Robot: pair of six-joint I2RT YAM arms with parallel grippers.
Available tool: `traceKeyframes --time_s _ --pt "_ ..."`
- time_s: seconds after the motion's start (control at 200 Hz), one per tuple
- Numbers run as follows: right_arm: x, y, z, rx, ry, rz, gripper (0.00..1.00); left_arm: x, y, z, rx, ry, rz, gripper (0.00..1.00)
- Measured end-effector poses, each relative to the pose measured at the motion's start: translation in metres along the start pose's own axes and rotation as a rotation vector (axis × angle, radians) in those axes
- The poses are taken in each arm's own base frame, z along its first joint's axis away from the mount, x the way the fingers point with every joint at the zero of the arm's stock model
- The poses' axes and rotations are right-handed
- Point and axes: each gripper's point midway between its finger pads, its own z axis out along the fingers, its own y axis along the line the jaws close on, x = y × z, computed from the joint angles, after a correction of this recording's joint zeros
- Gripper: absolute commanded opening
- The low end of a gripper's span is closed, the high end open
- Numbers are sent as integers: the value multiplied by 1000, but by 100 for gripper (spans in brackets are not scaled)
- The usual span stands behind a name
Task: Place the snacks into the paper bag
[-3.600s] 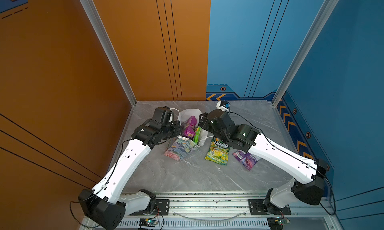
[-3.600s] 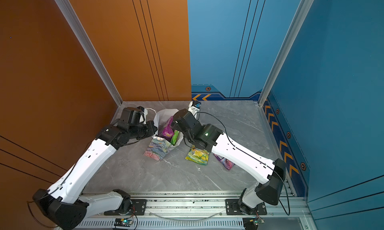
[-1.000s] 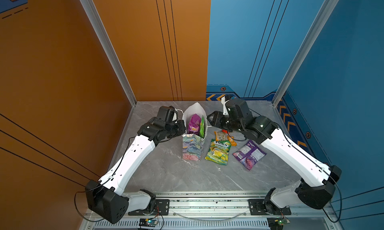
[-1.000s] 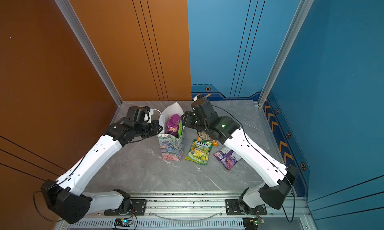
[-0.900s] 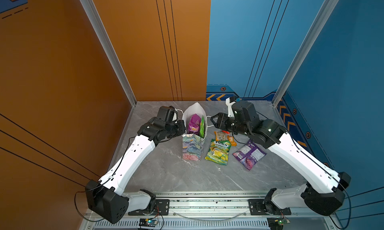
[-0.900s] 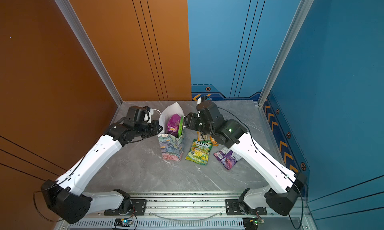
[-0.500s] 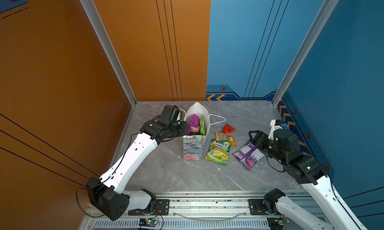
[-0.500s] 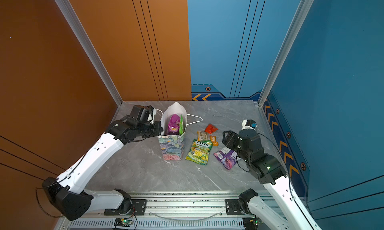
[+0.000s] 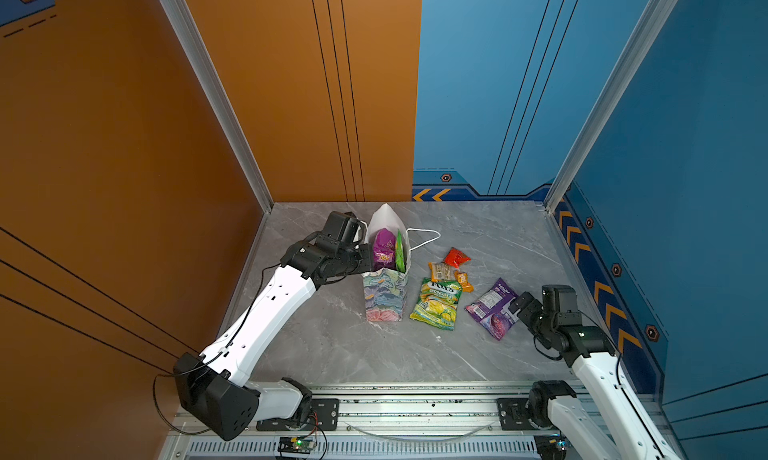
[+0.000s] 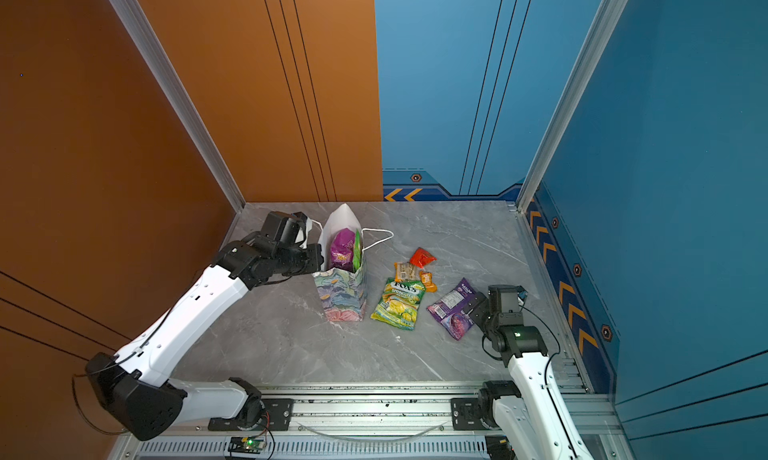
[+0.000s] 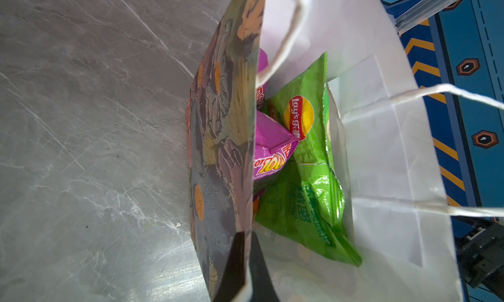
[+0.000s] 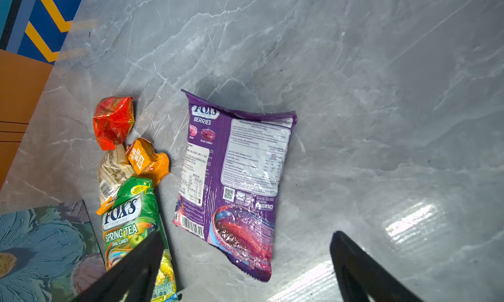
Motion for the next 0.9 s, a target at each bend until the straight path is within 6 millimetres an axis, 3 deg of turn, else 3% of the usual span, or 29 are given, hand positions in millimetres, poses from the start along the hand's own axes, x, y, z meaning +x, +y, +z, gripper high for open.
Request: traceKeyframes --time_s 0.175,0.39,0.526,0.631,0.736,0.901 --pt "-5 2 16 49 50 -73 100 -1 2 0 1 -7 -5 0" --pt "-43 14 31 95 67 -126 100 -3 5 0 2 -7 -16 0" --pt "-56 22 55 118 119 -170 100 -3 6 0 5 -5 -20 0" --pt "-56 31 84 127 212 -214 97 -3 6 0 5 -5 -21 0" --pt "-44 30 107 146 296 -262 94 -3 6 0 5 -5 -21 0" --pt "-24 33 108 144 341 -332 92 -5 9 0 2 -7 -29 1"
